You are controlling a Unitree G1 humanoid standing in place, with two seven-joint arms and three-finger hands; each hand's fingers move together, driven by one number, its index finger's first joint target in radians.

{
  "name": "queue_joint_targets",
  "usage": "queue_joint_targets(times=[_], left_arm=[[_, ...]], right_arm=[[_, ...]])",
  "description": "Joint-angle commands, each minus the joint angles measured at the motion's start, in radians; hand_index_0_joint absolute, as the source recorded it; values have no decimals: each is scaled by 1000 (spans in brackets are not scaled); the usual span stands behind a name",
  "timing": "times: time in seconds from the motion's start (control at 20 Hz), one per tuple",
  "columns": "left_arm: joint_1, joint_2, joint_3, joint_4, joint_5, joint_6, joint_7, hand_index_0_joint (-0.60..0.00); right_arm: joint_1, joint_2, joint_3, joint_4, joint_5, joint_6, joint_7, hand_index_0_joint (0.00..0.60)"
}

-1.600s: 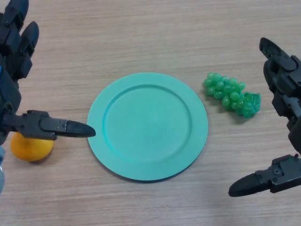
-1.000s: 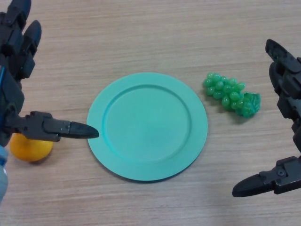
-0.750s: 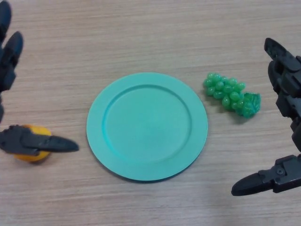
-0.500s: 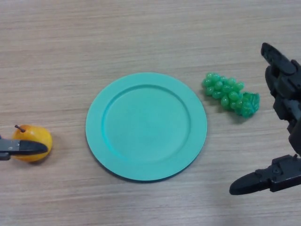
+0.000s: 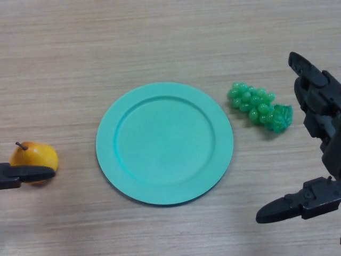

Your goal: Pick up the yellow pear and place it on the plate

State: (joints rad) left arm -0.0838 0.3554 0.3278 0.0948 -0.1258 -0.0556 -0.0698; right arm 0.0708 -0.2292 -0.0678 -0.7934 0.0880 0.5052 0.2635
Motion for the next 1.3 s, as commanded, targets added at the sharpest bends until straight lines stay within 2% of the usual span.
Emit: queue_joint_targets(times=[0.05, 0.4, 0.7, 0.75, 0.8, 0.85, 0.9, 0.95, 1.0, 1.05, 1.1, 1.15, 1.2, 1.25, 1.3], left_arm=[[-57, 91, 41, -10, 10, -163, 52, 0], [-150, 105, -45, 276, 76, -287, 79, 0], [-234, 112, -103, 570, 143, -448, 151, 0], [-236, 112, -104, 576, 144, -452, 152, -99], [-241, 112, -108, 591, 147, -465, 159, -250], [-248, 113, -114, 611, 154, -486, 167, -349], [-266, 113, -128, 659, 175, -537, 186, -501], [-283, 116, -143, 710, 210, -589, 213, -583], [-293, 113, -148, 747, 225, -628, 233, -600], [-294, 113, -148, 749, 223, -630, 234, -600], [-294, 112, -145, 751, 213, -630, 234, -600], [-294, 111, -144, 751, 202, -627, 234, -600], [-293, 110, -140, 748, 180, -621, 229, -600], [-291, 109, -136, 744, 163, -617, 229, -600], [-280, 110, -128, 724, 135, -608, 236, -600]], right_arm=[[-15, -14, -49, -44, 7, -141, -13, 0], [3, -9, -102, -70, 47, -140, -14, 0], [7, -10, -141, -69, 55, -168, -20, 0], [7, -10, -141, -68, 54, -170, -20, 0], [8, -10, -144, -69, 54, -173, -19, 0], [11, -9, -148, -69, 53, -177, -19, 0], [17, -7, -157, -70, 52, -187, -18, 0], [24, -4, -165, -73, 53, -192, -18, 0], [28, -5, -170, -79, 52, -185, -14, 0], [28, -5, -170, -80, 52, -182, -14, 99], [27, -6, -170, -83, 50, -177, -14, 250], [27, -5, -169, -87, 48, -173, -14, 349], [28, -3, -168, -92, 45, -167, -14, 297], [30, -2, -165, -94, 42, -164, -14, 199], [34, 2, -160, -101, 34, -159, -16, 47]])
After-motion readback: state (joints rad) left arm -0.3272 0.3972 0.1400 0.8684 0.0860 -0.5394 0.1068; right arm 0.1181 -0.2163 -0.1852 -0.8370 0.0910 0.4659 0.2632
